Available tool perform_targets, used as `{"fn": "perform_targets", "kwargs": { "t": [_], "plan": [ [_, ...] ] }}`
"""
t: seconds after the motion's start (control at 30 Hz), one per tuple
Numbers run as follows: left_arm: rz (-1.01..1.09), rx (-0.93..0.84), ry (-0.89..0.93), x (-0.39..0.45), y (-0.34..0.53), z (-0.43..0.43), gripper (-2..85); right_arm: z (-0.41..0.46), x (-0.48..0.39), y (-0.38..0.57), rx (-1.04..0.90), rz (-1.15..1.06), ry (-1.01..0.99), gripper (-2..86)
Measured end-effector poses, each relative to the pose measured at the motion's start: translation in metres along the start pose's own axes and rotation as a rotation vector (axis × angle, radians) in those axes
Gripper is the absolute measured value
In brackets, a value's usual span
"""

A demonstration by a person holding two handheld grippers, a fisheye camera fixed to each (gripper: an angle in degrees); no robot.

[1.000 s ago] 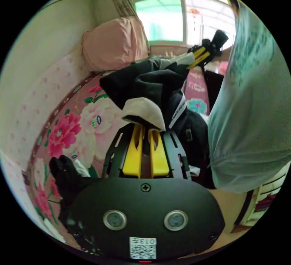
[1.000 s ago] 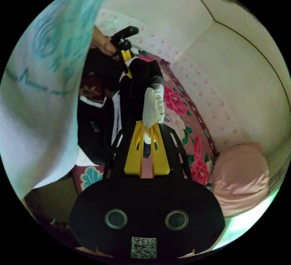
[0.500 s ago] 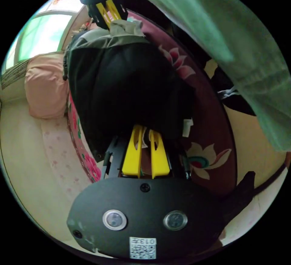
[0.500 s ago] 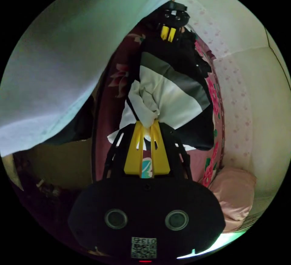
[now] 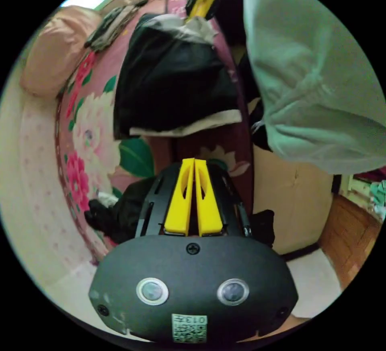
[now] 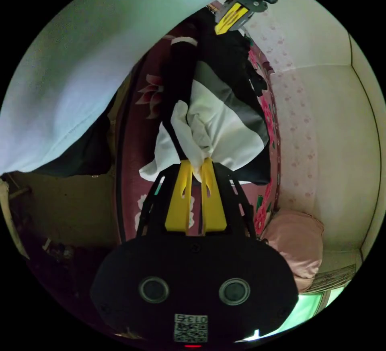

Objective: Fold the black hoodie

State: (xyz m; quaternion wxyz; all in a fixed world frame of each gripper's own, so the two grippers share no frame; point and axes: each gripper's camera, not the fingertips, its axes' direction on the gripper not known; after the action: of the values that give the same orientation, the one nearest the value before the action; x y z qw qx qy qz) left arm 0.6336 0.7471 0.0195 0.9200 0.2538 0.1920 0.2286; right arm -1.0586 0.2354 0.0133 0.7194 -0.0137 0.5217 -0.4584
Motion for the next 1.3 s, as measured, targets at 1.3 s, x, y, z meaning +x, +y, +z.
{"fn": "perform_targets", "kwargs": {
  "t": [1.3],
  "plan": [
    [-0.036, 0.452, -0.026, -0.133, -0.297, -0.028, 3.1, 0.089, 0.110, 0.290, -0.082, 1.164, -0.353, 4.0]
  ]
}}
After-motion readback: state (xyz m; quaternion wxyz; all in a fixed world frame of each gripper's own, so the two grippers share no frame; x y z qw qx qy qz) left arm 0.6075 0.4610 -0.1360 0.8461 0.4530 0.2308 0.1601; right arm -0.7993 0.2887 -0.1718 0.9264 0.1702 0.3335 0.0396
